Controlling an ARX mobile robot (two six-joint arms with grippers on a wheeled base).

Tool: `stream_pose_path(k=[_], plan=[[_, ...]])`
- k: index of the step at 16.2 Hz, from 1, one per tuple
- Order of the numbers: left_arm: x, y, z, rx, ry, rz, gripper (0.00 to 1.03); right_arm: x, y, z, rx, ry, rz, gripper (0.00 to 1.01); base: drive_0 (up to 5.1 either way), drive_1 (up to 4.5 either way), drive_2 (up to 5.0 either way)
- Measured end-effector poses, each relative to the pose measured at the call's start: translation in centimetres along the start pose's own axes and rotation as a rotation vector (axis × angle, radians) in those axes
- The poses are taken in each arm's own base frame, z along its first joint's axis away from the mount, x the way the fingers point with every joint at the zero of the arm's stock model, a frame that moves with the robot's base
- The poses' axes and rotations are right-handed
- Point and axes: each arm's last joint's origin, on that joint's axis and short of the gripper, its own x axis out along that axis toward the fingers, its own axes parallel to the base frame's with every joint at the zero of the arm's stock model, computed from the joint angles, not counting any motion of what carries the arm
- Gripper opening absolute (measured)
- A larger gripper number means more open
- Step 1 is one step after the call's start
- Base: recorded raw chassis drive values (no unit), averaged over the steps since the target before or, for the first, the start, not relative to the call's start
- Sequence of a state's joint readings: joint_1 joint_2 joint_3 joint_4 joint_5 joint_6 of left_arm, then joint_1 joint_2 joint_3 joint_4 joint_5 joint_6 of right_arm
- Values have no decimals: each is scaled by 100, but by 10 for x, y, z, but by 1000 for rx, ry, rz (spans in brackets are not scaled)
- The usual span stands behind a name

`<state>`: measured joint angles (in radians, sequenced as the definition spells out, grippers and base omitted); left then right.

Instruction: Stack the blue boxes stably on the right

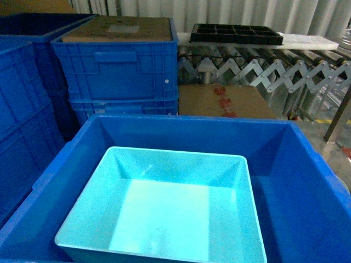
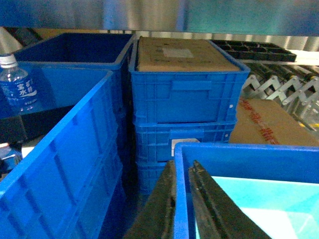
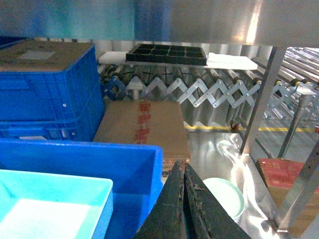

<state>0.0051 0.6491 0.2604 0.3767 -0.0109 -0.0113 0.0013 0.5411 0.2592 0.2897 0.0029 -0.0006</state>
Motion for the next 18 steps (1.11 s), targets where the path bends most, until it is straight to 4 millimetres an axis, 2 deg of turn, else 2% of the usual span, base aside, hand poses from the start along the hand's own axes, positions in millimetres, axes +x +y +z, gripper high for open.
stream_pose_path(k=[1,4,8,16,18], plan=[[-5,-1,-5,0,-15,-12,1,-3,0,-9,1,7,0,2,0,0,0],[-17,-1,-25,1,-4,-18,2,-13,0,-28,1,10,0,2,0,0,0],[-29,0,-39,2,-8,-17,2,-23,0,-43,1,11,0,2,0,0,0],[-43,0,-54,1,-28,-18,2,-34,0,-59,0,-9,1,2,0,0,0],[-46,0,-54,1,-26,-16,2,-43,0,-65,0,47,1,2,0,0,0]])
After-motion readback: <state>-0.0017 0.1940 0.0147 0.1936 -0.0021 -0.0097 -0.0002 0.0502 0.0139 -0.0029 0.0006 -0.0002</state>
